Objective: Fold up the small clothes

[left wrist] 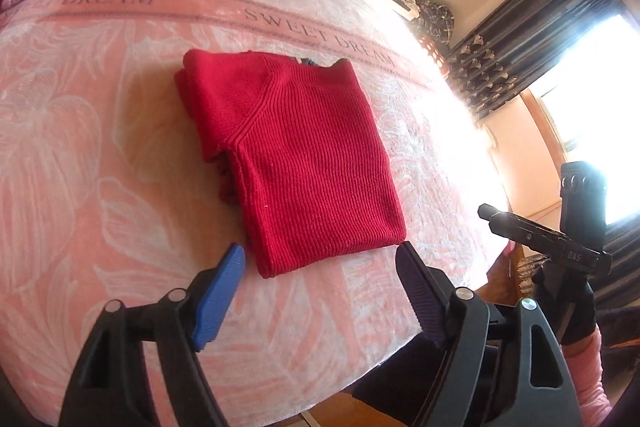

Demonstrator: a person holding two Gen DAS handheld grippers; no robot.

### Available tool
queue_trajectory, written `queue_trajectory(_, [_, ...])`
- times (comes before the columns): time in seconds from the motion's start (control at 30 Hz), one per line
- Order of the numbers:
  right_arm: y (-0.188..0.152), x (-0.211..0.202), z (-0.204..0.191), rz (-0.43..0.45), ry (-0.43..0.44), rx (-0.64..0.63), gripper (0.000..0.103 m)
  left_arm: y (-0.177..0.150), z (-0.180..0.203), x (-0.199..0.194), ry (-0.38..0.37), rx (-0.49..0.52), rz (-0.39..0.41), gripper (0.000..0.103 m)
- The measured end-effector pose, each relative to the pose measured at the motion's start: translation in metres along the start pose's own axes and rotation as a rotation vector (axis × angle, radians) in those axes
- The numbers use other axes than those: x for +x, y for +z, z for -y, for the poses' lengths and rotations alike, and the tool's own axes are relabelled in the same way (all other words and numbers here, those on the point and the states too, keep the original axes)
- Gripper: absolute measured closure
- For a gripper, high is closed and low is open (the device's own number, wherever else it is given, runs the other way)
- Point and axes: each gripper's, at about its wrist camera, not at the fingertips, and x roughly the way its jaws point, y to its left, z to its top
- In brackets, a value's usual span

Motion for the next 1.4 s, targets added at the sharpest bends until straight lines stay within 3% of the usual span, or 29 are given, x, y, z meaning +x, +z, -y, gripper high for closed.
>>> queue_trajectory(0.07, [-0.006, -0.010, -0.015, 0.028, -0.041, -0.028, 0.014, -0.007, 0.008, -0.015, 0.026, 0.013, 0.041, 0.020])
queue_trajectory(0.27, [-0.017, -0.032, -0.037, 0.105, -0.131, -0.016, 0.012, -0.026, 0.023, -0.045, 0.151, 0.040, 0.158, 0.013])
queue_trajectory(0.5, [-0.032, -0.040, -0.065, 0.184, -0.313, -0.056, 0.007, -0.042, 0.028, -0.044, 0.325, 0.052, 0.154, 0.012])
queue_trajectory(0.67, [-0.041, -0.033, -0.078, 0.160, -0.242, -0.079, 0.007, -0.054, 0.027, -0.047, 0.393, 0.039, 0.169, 0.011])
queue_trajectory(0.77, [-0.044, -0.027, -0.082, 0.138, -0.257, -0.076, 0.007, -0.058, 0.024, -0.049, 0.446, 0.024, 0.169, 0.011])
queue_trajectory(0.93, [-0.053, -0.020, -0.084, 0.111, -0.275, -0.089, 0.007, -0.065, 0.015, -0.054, 0.427, -0.020, 0.168, 0.010])
queue_trajectory(1.4, [-0.063, -0.001, -0.064, 0.043, -0.328, -0.073, 0.007, -0.069, 0.025, -0.068, 0.478, 0.020, 0.204, 0.008])
